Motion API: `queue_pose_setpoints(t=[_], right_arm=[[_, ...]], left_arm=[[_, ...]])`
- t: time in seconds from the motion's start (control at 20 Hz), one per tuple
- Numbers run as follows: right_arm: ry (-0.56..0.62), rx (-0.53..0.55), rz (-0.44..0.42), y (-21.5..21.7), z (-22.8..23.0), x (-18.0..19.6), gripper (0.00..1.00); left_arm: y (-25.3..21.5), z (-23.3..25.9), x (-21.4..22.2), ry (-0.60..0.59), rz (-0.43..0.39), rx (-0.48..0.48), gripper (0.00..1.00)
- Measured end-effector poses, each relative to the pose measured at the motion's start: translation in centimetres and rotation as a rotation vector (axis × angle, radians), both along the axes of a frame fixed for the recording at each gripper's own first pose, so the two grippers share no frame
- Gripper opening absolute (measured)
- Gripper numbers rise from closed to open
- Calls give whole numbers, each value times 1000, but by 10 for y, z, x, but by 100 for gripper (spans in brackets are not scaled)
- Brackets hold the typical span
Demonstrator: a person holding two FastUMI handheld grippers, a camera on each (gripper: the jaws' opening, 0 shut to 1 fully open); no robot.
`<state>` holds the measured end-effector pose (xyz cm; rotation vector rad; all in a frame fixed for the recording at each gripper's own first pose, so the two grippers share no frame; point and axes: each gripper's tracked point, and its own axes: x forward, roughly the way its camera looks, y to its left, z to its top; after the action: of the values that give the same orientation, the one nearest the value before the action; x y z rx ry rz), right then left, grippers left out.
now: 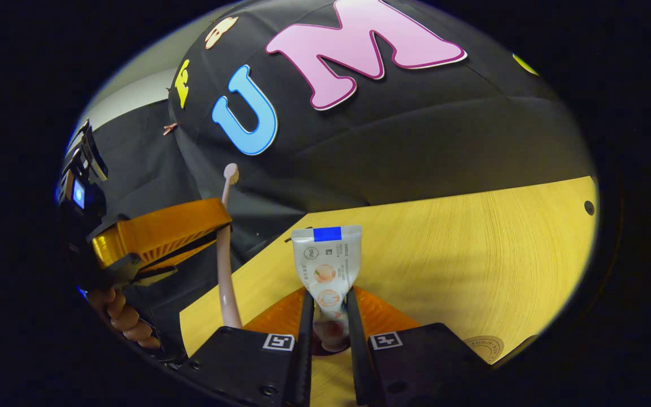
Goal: Put the toothbrush and toothpaste on the desktop into the cup, then pick up the cup and place it on the coaster on the desktop.
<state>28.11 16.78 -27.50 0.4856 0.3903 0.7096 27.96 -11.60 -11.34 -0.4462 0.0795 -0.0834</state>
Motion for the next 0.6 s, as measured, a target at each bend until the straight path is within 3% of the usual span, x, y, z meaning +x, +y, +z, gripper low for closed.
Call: queue_pose_setpoints(t=[0.05, 0.1, 0.15, 0.25, 0.3, 0.55, 0.6], right_arm=[[4, -1, 7, -1, -1, -2, 24], [5, 5, 8, -3, 1, -3, 36], [15, 17, 15, -5, 2, -5, 28], [24, 50, 21, -6, 9, -11, 42], [27, 51, 15, -9, 9, -10, 62], [17, 71, 24, -33, 23, -29, 62], [9, 64, 30, -39, 25, -35, 53]], left_arm=[[2, -3, 5, 1, 8, -4, 6], [2, -5, 10, 0, 11, -9, 6], [0, -7, 13, -1, 13, -9, 6], [-1, -12, 20, 0, 23, 0, 6], [-1, -15, 23, 4, 26, 3, 6], [-3, -33, 37, 25, 34, 22, 6], [-3, -35, 39, 28, 36, 28, 6]])
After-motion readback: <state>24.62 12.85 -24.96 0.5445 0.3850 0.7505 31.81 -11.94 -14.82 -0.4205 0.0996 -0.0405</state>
